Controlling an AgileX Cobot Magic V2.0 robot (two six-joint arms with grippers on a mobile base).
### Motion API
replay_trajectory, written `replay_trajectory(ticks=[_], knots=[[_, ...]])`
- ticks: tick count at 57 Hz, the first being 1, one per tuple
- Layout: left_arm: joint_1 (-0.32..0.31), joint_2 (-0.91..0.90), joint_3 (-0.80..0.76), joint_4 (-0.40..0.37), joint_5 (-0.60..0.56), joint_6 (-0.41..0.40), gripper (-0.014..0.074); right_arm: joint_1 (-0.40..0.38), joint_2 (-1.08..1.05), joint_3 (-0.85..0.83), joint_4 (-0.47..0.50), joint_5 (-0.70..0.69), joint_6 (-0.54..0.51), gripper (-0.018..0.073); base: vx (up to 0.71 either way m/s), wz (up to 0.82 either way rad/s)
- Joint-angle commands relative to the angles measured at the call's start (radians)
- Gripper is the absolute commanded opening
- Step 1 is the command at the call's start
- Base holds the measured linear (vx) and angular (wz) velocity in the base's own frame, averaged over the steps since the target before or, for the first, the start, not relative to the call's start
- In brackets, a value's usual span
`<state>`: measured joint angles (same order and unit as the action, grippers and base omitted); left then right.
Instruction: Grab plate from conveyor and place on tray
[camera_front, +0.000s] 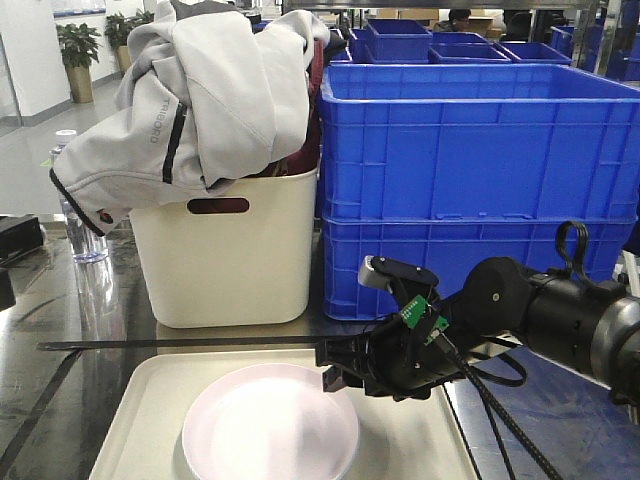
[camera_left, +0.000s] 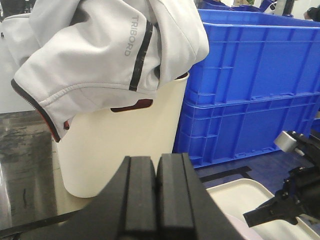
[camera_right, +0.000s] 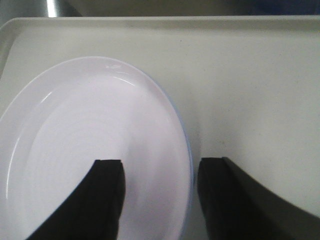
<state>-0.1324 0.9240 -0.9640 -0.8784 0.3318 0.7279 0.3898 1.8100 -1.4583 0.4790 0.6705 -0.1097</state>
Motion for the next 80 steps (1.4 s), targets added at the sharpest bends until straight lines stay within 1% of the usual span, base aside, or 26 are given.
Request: replay_trajectory(ticks=[1, 4, 6, 9, 12, 13, 14, 16, 20, 21, 22, 23, 26, 27, 28, 31, 34, 38, 40, 45, 48, 55, 63, 80], knots=[[-0.005, -0.009, -0.032, 0.003, -0.046, -0.007, -0.0006, -0.005, -0.093, -0.044, -0.003, -0.070, -0.063, 0.0475, 0.00, 0.00], [-0.005, -0.009, -0.032, 0.033, -0.034, -0.008, -0.0006, -0.005, -0.129, -0.050, -0.049, -0.067, -0.095, 0.0448, 0.00, 0.00], [-0.005, -0.009, -0.032, 0.063, -0.023, -0.015, -0.0006, -0.005, -0.158, -0.051, -0.090, -0.066, -0.096, 0.0414, 0.00, 0.00], [-0.005, -0.009, -0.031, 0.118, 0.002, -0.047, -0.0004, -0.005, -0.210, -0.051, -0.158, -0.053, -0.083, 0.0328, 0.00, 0.00], [-0.005, -0.009, -0.031, 0.182, 0.032, -0.110, -0.0003, -0.005, -0.274, -0.051, -0.264, -0.018, -0.045, 0.0186, 0.00, 0.00], [-0.005, -0.009, -0.031, 0.216, 0.044, -0.140, -0.0002, -0.005, -0.289, -0.051, -0.291, -0.009, -0.026, 0.0150, 0.00, 0.00], [-0.005, -0.009, -0.031, 0.240, 0.052, -0.163, -0.0002, -0.005, -0.312, -0.050, -0.333, 0.006, -0.014, 0.0094, 0.00, 0.00], [-0.005, -0.009, -0.030, 0.319, 0.076, -0.223, -0.0001, -0.005, -0.351, -0.044, -0.414, 0.034, 0.020, -0.0017, 0.00, 0.00], [-0.005, -0.009, -0.013, 0.488, 0.117, -0.370, 0.0000, -0.005, -0.441, -0.010, -0.527, 0.052, 0.071, -0.0015, 0.00, 0.00], [-0.005, -0.009, 0.001, 0.537, 0.133, -0.427, 0.0000, -0.005, -0.468, 0.006, -0.554, 0.048, 0.079, -0.0015, 0.00, 0.00], [-0.005, -0.010, 0.010, 0.587, 0.142, -0.456, 0.0000, -0.005, -0.496, 0.026, -0.576, 0.038, 0.084, -0.0015, 0.00, 0.00], [-0.005, -0.013, 0.024, 0.620, 0.155, -0.501, 0.0000, -0.005, -0.526, 0.049, -0.595, 0.024, 0.089, -0.0014, 0.00, 0.00], [-0.005, -0.013, 0.073, 0.743, 0.190, -0.615, 0.0000, -0.005, -0.609, 0.129, -0.627, -0.036, 0.095, -0.0013, 0.00, 0.00], [-0.005, -0.013, 0.087, 0.781, 0.200, -0.640, 0.0000, -0.005, -0.630, 0.152, -0.630, -0.055, 0.096, -0.0013, 0.00, 0.00], [-0.005, -0.013, 0.109, 0.803, 0.204, -0.675, 0.0000, -0.005, -0.663, 0.190, -0.631, -0.085, 0.097, -0.0012, 0.00, 0.00], [-0.005, -0.028, 0.175, 0.872, 0.206, -0.742, 0.0000, -0.005, -0.752, 0.303, -0.631, -0.177, 0.110, -0.0013, 0.00, 0.00], [-0.005, -0.054, 0.254, 0.878, 0.180, -0.765, 0.0000, -0.005, -0.850, 0.442, -0.630, -0.288, 0.122, -0.0013, 0.00, 0.00], [-0.005, -0.102, 0.335, 0.878, 0.143, -0.766, 0.0000, -0.005, -0.950, 0.596, -0.631, -0.406, 0.149, -0.0011, 0.00, 0.00], [-0.005, -0.137, 0.371, 0.863, 0.121, -0.766, 0.0000, -0.005, -1.000, 0.681, -0.631, -0.470, 0.158, -0.0011, 0.00, 0.00], [-0.005, -0.221, 0.447, 0.840, 0.087, -0.766, 0.0000, -0.005, -1.071, 0.827, -0.631, -0.584, 0.170, -0.0011, 0.00, 0.00], [-0.005, -0.269, 0.474, 0.838, 0.072, -0.766, 0.0000, -0.005, -1.097, 0.885, -0.631, -0.629, 0.170, -0.0010, 0.00, 0.00], [-0.005, -0.339, 0.489, 0.838, 0.074, -0.766, 0.0000, -0.005, -1.116, 0.946, -0.630, -0.687, 0.170, -0.0009, 0.00, 0.00], [-0.005, -0.372, 0.489, 0.838, 0.087, -0.766, 0.0000, -0.005, -1.116, 0.949, -0.623, -0.677, 0.175, -0.0009, 0.00, 0.00], [-0.005, -0.371, 0.489, 0.838, 0.086, -0.766, 0.0000, -0.005, -1.116, 0.949, -0.623, -0.678, 0.175, -0.0009, 0.00, 0.00]])
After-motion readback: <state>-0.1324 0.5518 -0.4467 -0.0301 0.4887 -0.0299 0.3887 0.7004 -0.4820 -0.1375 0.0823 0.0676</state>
